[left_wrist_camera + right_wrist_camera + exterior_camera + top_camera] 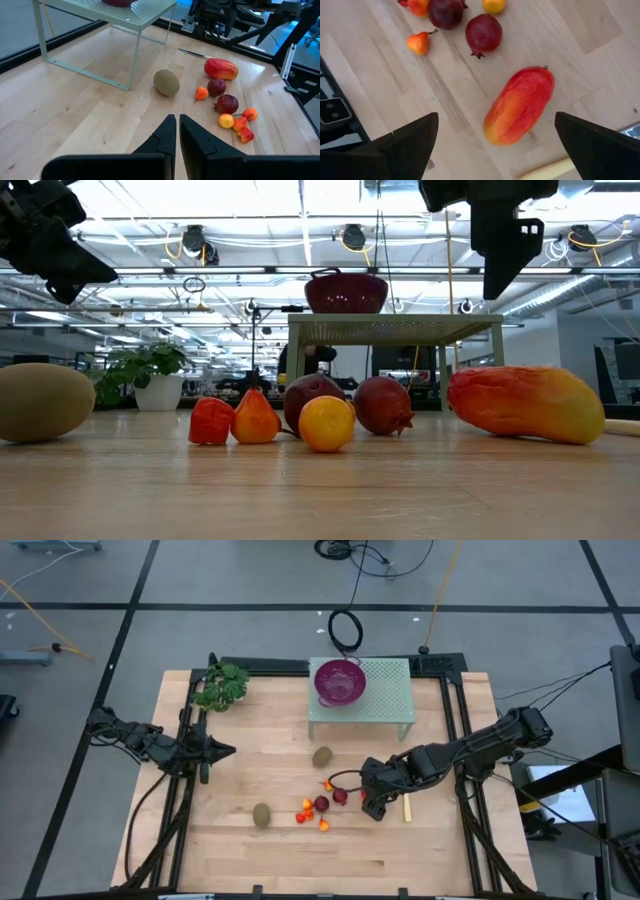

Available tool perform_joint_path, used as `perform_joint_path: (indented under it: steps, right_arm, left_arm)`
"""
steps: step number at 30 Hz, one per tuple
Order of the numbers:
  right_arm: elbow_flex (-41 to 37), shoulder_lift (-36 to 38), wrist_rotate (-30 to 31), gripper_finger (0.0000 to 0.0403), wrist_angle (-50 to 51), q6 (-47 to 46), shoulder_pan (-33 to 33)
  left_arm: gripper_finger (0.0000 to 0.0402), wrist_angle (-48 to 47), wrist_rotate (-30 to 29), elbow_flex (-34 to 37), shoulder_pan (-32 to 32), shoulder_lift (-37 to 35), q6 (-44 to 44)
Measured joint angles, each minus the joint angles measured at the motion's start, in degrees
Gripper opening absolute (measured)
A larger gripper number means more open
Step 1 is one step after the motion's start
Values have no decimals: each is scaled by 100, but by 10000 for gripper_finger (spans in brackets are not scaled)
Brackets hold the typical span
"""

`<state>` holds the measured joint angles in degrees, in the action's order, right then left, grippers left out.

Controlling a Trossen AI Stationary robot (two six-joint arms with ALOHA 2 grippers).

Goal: Pick & Place Fruit
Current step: Put the mango into the dark red colander on the shelf

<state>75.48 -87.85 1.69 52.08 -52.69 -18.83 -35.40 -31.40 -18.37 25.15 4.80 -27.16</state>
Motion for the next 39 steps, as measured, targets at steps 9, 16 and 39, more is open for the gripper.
perform_joint_path:
  steps: [9, 16, 39]
  right_arm:
    - [0, -3, -17, 396, -482, 475, -4]
    - [0, -3, -10, 395, 320, -420, 94]
    - [-1552, -5, -472, 394, -1418, -1411, 160]
  left_arm:
    - [21, 1, 0, 0, 2, 0, -15]
    - [21, 0, 0, 0, 1, 0, -15]
    - [21, 9, 0, 0, 0, 2, -205]
